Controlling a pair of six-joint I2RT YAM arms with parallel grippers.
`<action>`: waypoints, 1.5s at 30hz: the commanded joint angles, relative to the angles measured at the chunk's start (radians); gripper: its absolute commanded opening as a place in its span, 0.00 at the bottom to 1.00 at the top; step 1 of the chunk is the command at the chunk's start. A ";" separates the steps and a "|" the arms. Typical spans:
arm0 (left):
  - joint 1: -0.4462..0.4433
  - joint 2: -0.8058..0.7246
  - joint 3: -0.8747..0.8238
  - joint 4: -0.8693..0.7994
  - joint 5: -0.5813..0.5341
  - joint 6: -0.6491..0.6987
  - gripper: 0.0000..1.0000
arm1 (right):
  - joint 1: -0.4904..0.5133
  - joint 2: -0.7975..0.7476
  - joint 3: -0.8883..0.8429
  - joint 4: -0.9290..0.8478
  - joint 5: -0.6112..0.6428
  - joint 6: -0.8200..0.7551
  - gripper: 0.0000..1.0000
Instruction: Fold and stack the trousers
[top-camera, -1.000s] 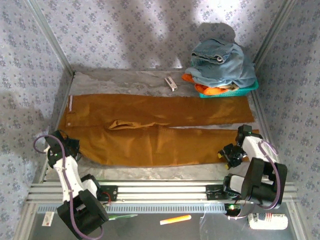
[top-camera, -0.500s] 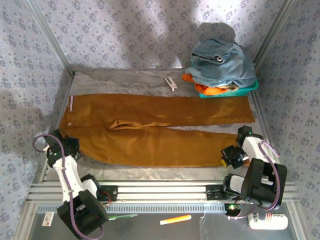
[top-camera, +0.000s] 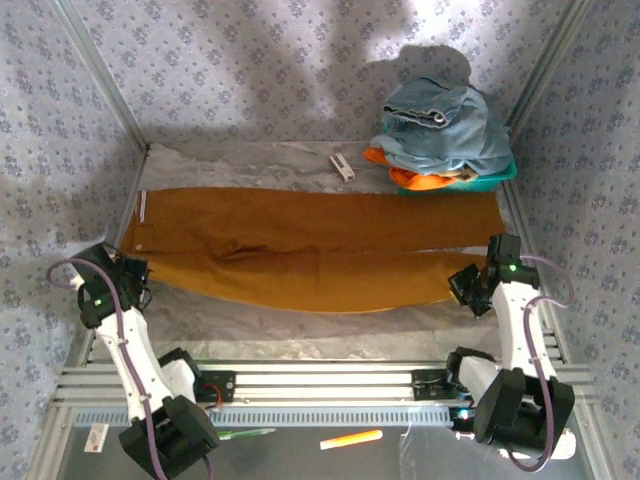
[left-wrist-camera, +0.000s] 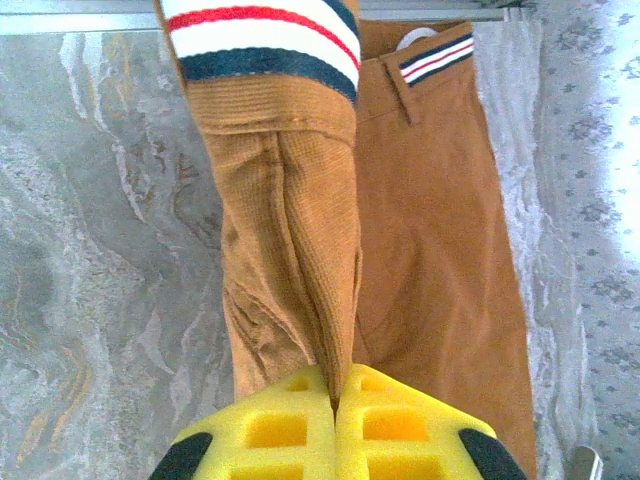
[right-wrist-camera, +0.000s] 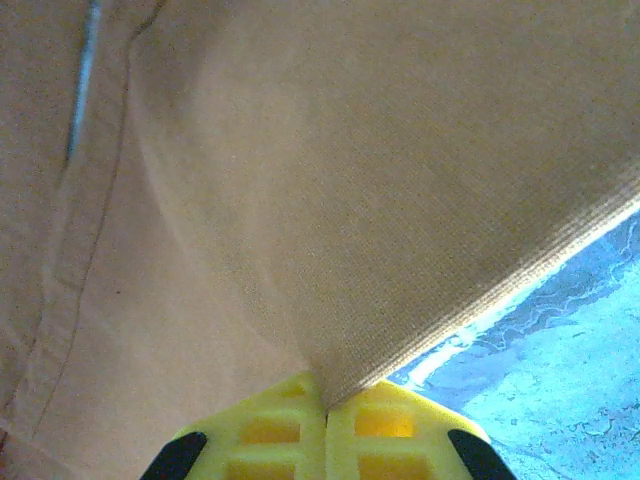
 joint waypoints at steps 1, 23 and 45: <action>0.007 -0.020 0.086 -0.040 0.016 0.011 0.00 | -0.002 -0.045 0.046 -0.062 0.005 -0.036 0.00; 0.081 -0.087 0.226 -0.156 0.003 -0.045 0.00 | -0.011 -0.164 0.136 -0.092 -0.080 -0.166 0.00; -0.028 0.415 0.496 0.078 -0.050 -0.039 0.00 | 0.040 0.253 0.352 0.204 0.107 -0.219 0.00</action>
